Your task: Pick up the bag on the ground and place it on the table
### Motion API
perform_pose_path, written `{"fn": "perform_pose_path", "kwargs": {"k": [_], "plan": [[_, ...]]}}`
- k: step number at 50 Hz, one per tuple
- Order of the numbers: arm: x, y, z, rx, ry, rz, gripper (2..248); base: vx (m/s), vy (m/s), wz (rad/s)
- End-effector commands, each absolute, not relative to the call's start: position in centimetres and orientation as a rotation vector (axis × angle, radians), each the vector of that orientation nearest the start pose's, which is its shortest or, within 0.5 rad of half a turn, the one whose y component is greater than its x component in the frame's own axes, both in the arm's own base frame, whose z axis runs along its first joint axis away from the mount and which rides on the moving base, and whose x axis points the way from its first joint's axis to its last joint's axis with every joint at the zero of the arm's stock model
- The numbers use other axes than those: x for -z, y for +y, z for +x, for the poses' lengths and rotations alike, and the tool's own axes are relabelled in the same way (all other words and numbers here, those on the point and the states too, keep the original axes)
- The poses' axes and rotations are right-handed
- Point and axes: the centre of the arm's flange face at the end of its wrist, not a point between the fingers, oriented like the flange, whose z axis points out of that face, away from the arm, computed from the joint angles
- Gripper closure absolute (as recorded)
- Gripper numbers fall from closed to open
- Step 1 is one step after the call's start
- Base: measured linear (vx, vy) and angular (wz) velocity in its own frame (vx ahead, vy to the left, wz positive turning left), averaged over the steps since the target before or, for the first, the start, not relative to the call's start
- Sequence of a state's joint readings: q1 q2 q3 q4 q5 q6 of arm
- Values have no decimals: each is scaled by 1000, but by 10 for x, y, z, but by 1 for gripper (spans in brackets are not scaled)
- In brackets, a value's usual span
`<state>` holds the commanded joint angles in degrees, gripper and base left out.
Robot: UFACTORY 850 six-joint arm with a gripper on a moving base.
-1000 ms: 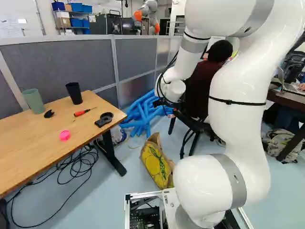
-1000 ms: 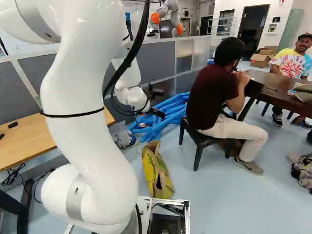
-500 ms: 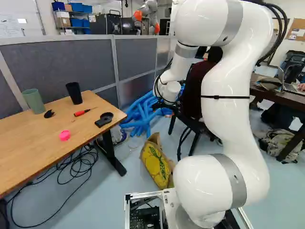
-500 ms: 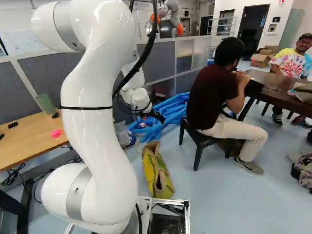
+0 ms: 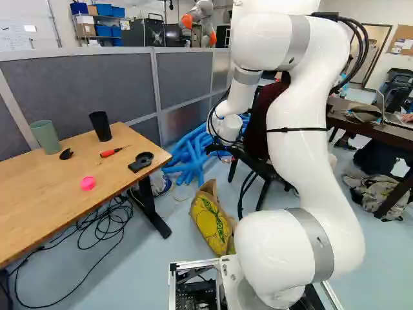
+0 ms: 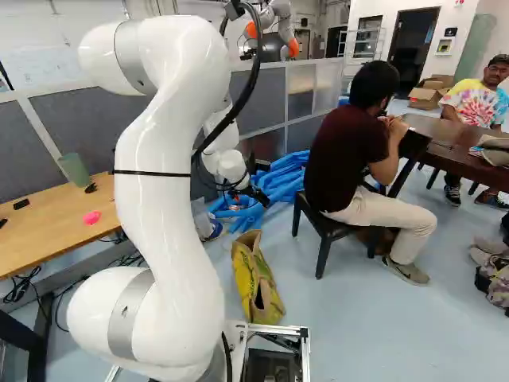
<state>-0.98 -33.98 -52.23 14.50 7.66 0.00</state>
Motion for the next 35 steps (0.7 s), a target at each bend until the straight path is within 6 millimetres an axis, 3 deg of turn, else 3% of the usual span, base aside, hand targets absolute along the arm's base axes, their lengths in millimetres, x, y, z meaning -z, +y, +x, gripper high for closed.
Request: {"fn": "perform_pose_path", "kwargs": {"k": [35], "plan": [[-200,-12,545,604,420,-3042,3,0,0,0]]}}
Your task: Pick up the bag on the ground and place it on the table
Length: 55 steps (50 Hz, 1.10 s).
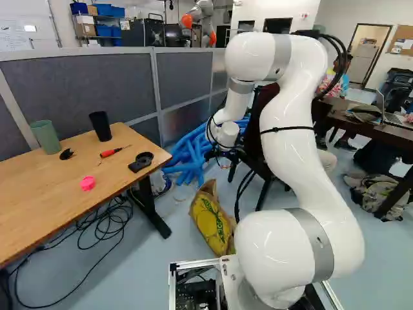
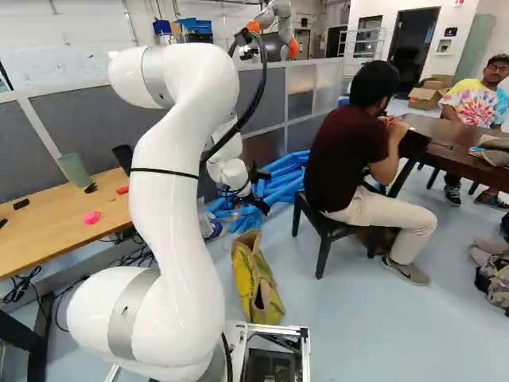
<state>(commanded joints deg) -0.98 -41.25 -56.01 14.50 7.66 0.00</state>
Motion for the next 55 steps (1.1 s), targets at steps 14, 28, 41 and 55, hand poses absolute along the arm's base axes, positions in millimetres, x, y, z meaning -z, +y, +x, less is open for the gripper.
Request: {"fn": "perform_pose_path", "kwargs": {"k": [14,28,41,55], "plan": [[-180,-12,549,570,421,-3051,3,0,0,0],[-160,-12,553,538,421,-3059,3,0,0,0],[-141,-12,557,511,370,-3078,3,0,0,0],[-121,-13,560,485,163,-3123,3,0,0,0]]}}
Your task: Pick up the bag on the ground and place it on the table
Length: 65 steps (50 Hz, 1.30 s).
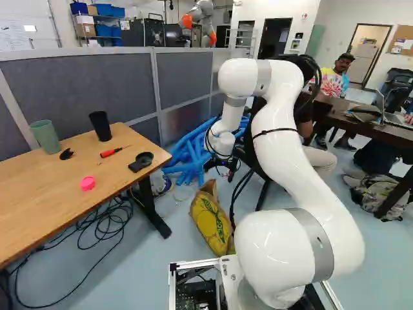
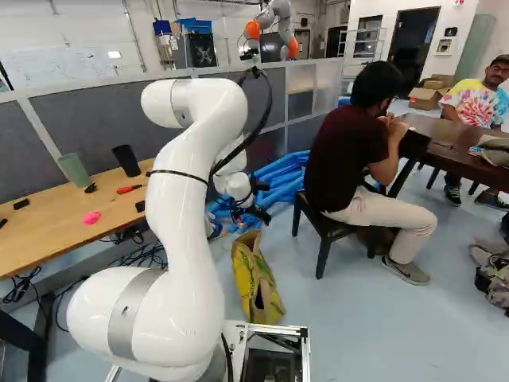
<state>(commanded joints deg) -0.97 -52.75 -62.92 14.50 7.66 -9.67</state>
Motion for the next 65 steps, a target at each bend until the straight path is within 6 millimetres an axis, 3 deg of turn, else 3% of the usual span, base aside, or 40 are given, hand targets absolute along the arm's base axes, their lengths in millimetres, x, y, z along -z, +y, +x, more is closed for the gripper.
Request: {"fn": "perform_pose_path", "kwargs": {"k": [47,65], "plan": [[-52,-13,571,389,-618,-3144,3,0,0,0],[-25,-13,574,361,-670,-3137,3,0,0,0]]}}
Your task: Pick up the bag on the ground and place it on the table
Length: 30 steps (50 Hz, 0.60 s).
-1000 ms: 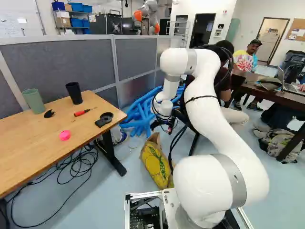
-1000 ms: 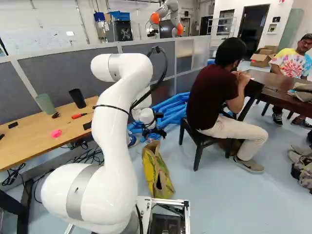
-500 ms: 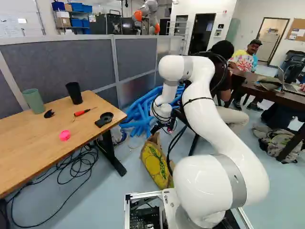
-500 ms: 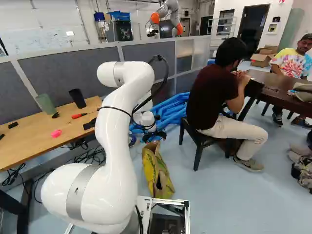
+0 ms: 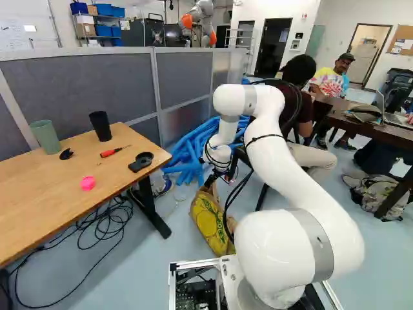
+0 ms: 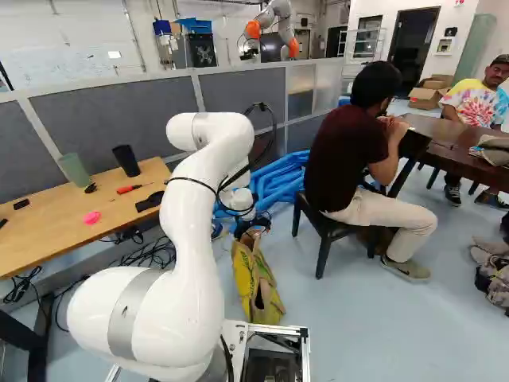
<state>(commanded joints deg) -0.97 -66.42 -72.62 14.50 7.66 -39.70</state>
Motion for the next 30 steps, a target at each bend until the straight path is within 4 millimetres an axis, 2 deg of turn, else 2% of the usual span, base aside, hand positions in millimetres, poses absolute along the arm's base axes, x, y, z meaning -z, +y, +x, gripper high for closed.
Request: {"fn": "perform_pose_path", "kwargs": {"k": [30], "plan": [[19,-13,577,326,-671,-3135,3,0,0,0]]}}
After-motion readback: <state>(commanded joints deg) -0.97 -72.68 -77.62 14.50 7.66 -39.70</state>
